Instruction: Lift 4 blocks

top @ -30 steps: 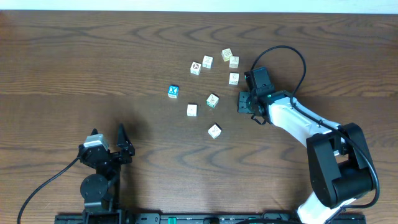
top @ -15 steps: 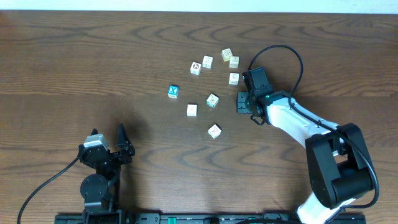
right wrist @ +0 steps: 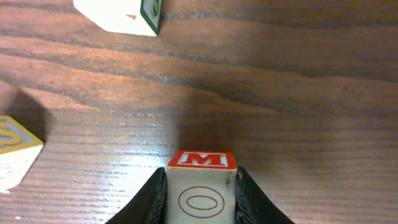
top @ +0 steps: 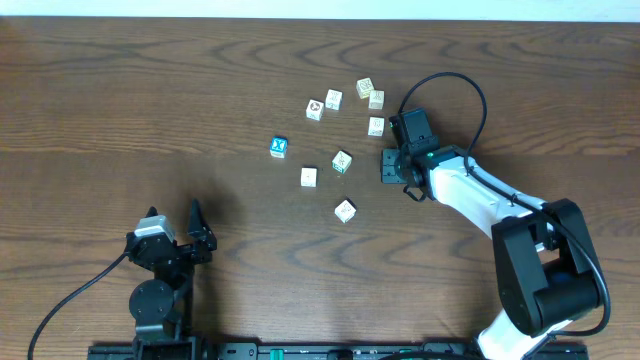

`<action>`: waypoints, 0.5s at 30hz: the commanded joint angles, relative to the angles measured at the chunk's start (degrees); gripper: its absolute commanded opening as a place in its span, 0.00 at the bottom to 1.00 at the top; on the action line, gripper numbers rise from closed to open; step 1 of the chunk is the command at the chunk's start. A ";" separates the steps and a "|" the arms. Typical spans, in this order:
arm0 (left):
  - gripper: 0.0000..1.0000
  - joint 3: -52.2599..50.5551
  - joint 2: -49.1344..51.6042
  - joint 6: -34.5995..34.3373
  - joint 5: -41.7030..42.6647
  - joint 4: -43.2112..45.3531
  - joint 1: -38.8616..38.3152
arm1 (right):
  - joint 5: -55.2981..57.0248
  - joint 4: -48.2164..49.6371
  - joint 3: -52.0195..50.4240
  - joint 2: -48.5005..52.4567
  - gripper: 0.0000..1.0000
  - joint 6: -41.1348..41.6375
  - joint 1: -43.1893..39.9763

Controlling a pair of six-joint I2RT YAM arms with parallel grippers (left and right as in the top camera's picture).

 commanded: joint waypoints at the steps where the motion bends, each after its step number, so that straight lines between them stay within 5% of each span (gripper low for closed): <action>1: 0.74 -0.66 -0.04 0.11 -1.40 -2.78 -0.24 | 0.72 -2.45 -0.02 -1.57 0.16 -0.24 0.55; 15: 0.74 -0.66 -0.04 0.11 -1.40 -2.78 -0.24 | -1.70 -15.43 -0.02 -19.08 0.13 1.77 0.55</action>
